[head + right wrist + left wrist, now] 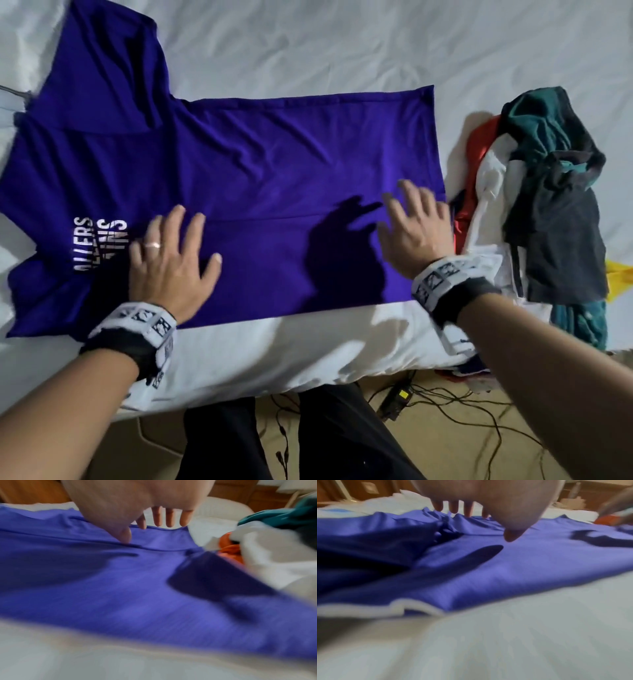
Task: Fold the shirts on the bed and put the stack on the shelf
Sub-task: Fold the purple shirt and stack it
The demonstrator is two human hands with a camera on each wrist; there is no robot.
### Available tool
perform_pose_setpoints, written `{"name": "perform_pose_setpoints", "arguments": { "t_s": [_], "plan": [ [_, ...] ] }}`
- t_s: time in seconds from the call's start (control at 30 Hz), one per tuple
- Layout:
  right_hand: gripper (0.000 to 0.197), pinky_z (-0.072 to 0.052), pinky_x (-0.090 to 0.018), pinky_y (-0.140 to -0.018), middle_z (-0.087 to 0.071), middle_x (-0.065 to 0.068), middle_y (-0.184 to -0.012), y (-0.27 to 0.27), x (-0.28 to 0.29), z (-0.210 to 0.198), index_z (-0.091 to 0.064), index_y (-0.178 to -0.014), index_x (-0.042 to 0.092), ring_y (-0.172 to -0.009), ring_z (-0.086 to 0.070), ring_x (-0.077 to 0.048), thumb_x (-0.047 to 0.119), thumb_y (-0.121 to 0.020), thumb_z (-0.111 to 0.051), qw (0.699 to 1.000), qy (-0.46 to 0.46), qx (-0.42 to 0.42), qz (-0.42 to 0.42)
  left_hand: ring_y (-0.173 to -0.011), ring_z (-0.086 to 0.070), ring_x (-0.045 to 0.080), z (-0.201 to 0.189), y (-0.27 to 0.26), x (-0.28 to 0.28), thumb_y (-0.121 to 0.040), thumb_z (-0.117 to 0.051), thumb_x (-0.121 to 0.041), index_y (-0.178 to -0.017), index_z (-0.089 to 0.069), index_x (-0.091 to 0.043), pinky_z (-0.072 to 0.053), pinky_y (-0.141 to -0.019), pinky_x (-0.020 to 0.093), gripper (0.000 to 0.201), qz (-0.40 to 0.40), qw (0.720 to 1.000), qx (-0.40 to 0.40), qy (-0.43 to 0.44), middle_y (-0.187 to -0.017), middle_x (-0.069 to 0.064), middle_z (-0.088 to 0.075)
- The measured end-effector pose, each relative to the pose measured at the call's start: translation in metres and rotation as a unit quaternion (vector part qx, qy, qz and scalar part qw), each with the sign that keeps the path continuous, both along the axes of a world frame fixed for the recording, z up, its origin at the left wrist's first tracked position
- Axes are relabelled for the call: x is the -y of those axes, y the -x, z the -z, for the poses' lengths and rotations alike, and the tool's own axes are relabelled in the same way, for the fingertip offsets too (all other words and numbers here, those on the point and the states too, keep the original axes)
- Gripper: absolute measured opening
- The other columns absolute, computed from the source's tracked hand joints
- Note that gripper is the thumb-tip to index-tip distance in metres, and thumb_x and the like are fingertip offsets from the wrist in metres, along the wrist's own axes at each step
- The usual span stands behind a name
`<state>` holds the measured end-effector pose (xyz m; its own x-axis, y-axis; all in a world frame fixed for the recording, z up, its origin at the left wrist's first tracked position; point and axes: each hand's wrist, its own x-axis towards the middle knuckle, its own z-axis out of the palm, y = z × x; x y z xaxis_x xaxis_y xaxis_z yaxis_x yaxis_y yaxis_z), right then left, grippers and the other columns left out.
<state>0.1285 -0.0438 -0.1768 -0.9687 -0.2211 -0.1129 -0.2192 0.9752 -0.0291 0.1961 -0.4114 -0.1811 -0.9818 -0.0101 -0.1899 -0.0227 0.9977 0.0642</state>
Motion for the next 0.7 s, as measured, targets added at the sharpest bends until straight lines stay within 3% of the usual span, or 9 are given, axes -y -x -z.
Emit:
{"name": "perform_pose_setpoints", "arguments": {
  "t_s": [0.1,0.2,0.27,0.33,0.4,0.47,0.53,0.63,0.7],
  "plan": [
    [0.059,-0.039,-0.050,-0.099,-0.033,-0.014,-0.157,-0.041,0.027,0.018,-0.046,-0.145,0.021,-0.138,-0.039,-0.038,0.050,-0.093,-0.045,0.997,0.018,0.072,-0.029,-0.146,-0.025,0.042,0.020,-0.033,-0.011,-0.087,-0.035,-0.064,-0.155,-0.033,-0.017,-0.031,-0.105,0.062,0.083,0.057,0.995,0.081,0.008,-0.164,0.014,-0.021],
    [0.071,-0.023,-0.052,-0.116,-0.006,-0.008,-0.166,-0.068,0.008,0.034,-0.016,-0.156,0.034,-0.151,-0.011,-0.031,0.068,-0.094,-0.022,0.986,-0.013,0.157,0.049,-0.151,-0.015,0.040,0.037,-0.049,-0.007,-0.087,-0.028,-0.072,-0.159,-0.022,-0.021,-0.026,-0.112,0.065,0.088,0.026,0.995,0.100,-0.004,-0.167,0.012,-0.009],
    [0.075,-0.016,-0.050,-0.120,0.003,-0.006,-0.166,-0.071,-0.009,0.034,-0.007,-0.157,0.033,-0.153,-0.001,-0.026,0.072,-0.093,-0.013,0.978,-0.038,0.180,0.095,-0.152,-0.011,0.038,0.041,-0.049,-0.006,-0.088,-0.027,-0.074,-0.160,-0.018,-0.023,-0.023,-0.114,0.065,0.089,0.017,0.994,0.107,-0.021,-0.168,0.010,-0.005],
    [0.075,-0.018,-0.050,-0.118,-0.002,-0.007,-0.166,-0.067,-0.007,0.026,-0.016,-0.157,0.027,-0.152,-0.005,-0.027,0.069,-0.094,-0.016,0.978,-0.058,0.171,0.105,-0.151,-0.013,0.038,0.037,-0.047,-0.006,-0.087,-0.033,-0.071,-0.159,-0.021,-0.022,-0.022,-0.115,0.063,0.088,0.015,0.994,0.102,-0.039,-0.167,0.011,-0.009],
    [0.071,-0.024,-0.052,-0.112,-0.015,-0.011,-0.164,-0.060,0.017,0.016,-0.032,-0.151,0.020,-0.149,-0.017,-0.032,0.060,-0.092,-0.029,0.986,-0.042,0.135,0.089,-0.143,-0.027,0.041,0.027,-0.048,-0.003,-0.086,-0.046,-0.060,-0.152,-0.036,-0.016,-0.028,-0.115,0.061,0.080,0.017,0.997,0.053,-0.059,-0.160,0.016,-0.026],
    [0.063,-0.033,-0.053,-0.103,-0.028,-0.013,-0.159,-0.057,0.058,0.011,-0.045,-0.142,0.016,-0.142,-0.030,-0.036,0.050,-0.089,-0.040,0.994,-0.001,0.110,0.027,-0.130,-0.040,0.040,0.016,-0.055,0.008,-0.081,-0.059,-0.045,-0.142,-0.050,-0.014,-0.034,-0.106,0.060,0.069,0.011,0.997,-0.027,-0.066,-0.148,0.015,-0.044],
    [0.058,-0.041,-0.051,-0.095,-0.037,-0.015,-0.154,-0.059,0.111,0.010,-0.052,-0.136,0.013,-0.135,-0.040,-0.037,0.043,-0.088,-0.045,0.992,0.042,0.098,-0.065,-0.121,-0.044,0.038,0.005,-0.069,0.028,-0.076,-0.066,-0.040,-0.136,-0.055,-0.017,-0.034,-0.096,0.055,0.066,-0.016,0.996,-0.070,-0.051,-0.140,0.012,-0.050],
    [0.060,-0.043,-0.049,-0.095,-0.034,-0.016,-0.156,-0.068,0.195,0.016,-0.050,-0.141,0.016,-0.137,-0.041,-0.037,0.043,-0.087,-0.046,0.980,0.068,0.116,-0.146,-0.117,-0.043,0.037,0.000,-0.092,0.073,-0.068,-0.075,-0.046,-0.137,-0.052,-0.017,-0.032,-0.090,0.053,0.079,-0.072,0.996,-0.047,-0.027,-0.140,0.013,-0.049],
    [0.065,-0.037,-0.052,-0.103,-0.025,-0.012,-0.161,-0.073,0.239,0.020,-0.040,-0.149,0.021,-0.144,-0.031,-0.035,0.049,-0.090,-0.039,0.979,0.067,0.140,-0.130,-0.113,-0.044,0.037,0.002,-0.102,0.106,-0.065,-0.078,-0.051,-0.135,-0.054,-0.015,-0.034,-0.089,0.052,0.082,-0.084,0.996,-0.015,-0.019,-0.135,0.014,-0.050]
  ]
}}
